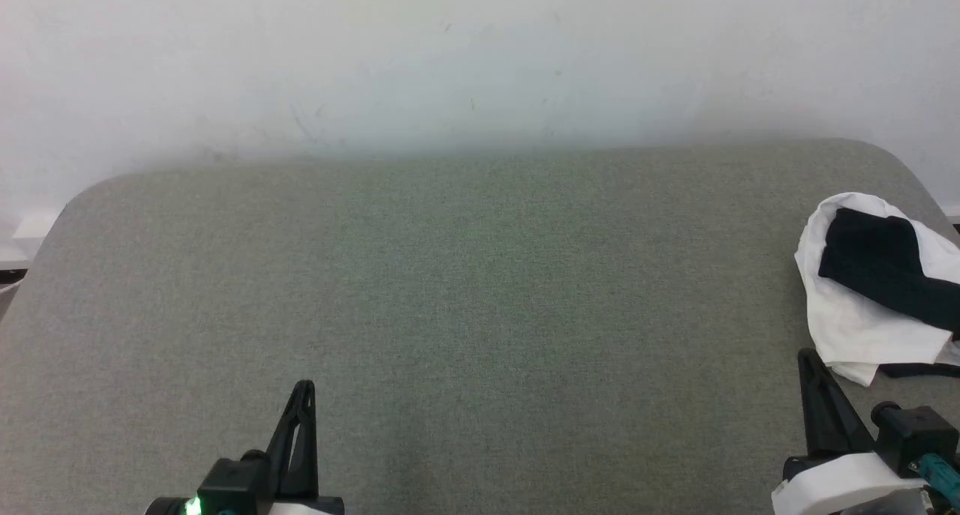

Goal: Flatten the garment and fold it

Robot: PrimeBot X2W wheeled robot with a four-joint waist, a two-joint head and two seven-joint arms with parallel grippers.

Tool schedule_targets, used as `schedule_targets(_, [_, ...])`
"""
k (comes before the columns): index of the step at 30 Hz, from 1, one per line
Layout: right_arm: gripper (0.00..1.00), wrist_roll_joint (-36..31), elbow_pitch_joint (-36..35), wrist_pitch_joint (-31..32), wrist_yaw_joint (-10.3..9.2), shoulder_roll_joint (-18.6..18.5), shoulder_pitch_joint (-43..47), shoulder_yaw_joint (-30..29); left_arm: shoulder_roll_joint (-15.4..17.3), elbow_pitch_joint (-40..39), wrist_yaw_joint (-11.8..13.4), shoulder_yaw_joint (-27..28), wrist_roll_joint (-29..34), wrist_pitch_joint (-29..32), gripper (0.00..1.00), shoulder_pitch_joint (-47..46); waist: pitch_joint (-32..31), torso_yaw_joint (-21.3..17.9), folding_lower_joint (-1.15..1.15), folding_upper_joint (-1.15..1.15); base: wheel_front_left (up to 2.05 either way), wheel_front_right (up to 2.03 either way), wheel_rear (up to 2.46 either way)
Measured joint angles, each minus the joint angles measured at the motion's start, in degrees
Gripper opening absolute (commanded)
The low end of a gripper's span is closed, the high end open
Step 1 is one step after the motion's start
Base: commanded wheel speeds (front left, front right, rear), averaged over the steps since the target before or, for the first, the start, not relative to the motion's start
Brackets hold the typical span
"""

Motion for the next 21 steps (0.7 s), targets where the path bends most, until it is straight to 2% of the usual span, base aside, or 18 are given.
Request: schedule_targets(21, [0.00,-0.59,-1.58,2.72,0.00,0.00,-0.61,1.49,-0.02,0.11,-0.09,0.71,0.59,2.44,0.00,-2.01,0.73,0.10,0.00,0.00,0.00,0.00,0.00])
